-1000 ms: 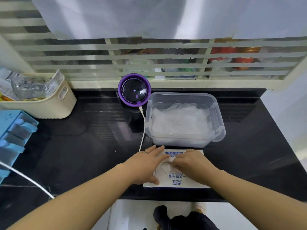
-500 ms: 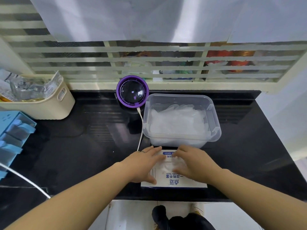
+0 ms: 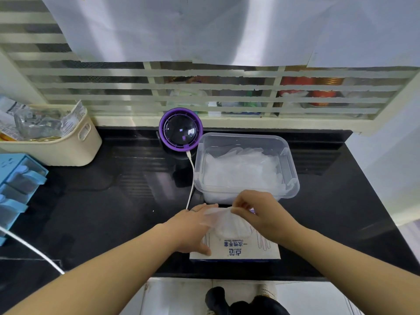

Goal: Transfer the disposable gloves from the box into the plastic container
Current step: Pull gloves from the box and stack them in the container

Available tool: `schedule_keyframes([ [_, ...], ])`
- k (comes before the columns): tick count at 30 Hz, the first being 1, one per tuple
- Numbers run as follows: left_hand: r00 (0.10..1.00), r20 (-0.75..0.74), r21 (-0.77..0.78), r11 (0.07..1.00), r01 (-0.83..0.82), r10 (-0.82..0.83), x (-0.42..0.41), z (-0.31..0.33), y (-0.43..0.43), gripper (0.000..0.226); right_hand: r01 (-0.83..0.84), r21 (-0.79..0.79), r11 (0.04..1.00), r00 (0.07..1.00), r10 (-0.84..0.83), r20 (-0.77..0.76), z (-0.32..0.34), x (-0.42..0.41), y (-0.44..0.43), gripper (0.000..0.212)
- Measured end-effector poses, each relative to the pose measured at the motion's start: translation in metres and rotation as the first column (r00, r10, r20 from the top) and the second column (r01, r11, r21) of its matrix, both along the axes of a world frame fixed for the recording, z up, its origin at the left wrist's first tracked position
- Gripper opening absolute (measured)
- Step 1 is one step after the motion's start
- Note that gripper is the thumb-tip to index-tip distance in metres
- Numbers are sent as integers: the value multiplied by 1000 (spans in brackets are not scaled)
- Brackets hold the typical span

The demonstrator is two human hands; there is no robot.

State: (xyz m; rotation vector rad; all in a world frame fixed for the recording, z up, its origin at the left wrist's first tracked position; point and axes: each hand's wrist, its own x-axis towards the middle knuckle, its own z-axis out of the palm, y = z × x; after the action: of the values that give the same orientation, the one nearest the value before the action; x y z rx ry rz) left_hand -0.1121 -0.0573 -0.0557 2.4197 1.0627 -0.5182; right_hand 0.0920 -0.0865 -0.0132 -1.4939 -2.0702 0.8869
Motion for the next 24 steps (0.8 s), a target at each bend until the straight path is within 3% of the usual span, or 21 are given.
schedule_keyframes([
  [6,993,-119,37,999,23,-19,5,5,-2,61,70,83,994,979,-52,-197,30,-13,7,3],
  [11,998,-57,-22,999,25,-26,4,11,1,87,288,158,945,910,-219,-353,76,5,31,15],
  [13,999,19,-101,994,-48,50,6,26,3,82,324,195,926,908,-246,-338,96,12,39,14],
  [15,962,168,-267,950,-165,214,2,51,10,62,318,249,915,926,-243,-289,113,20,45,14],
  [17,864,317,-413,877,-246,391,-6,81,22,37,275,294,915,954,-221,-203,125,25,50,12],
  [19,663,470,-554,779,-293,583,-11,110,34,24,201,332,921,979,-182,-89,131,27,55,6],
  [21,402,508,-715,633,-296,762,-12,130,44,32,115,380,918,990,-136,29,133,26,59,6],
  [22,323,486,-771,573,-279,812,-12,137,49,45,67,404,912,990,-110,84,132,25,61,8],
  [24,297,434,-822,509,-256,851,-7,145,55,67,-40,439,897,982,-46,183,131,21,64,14],
])
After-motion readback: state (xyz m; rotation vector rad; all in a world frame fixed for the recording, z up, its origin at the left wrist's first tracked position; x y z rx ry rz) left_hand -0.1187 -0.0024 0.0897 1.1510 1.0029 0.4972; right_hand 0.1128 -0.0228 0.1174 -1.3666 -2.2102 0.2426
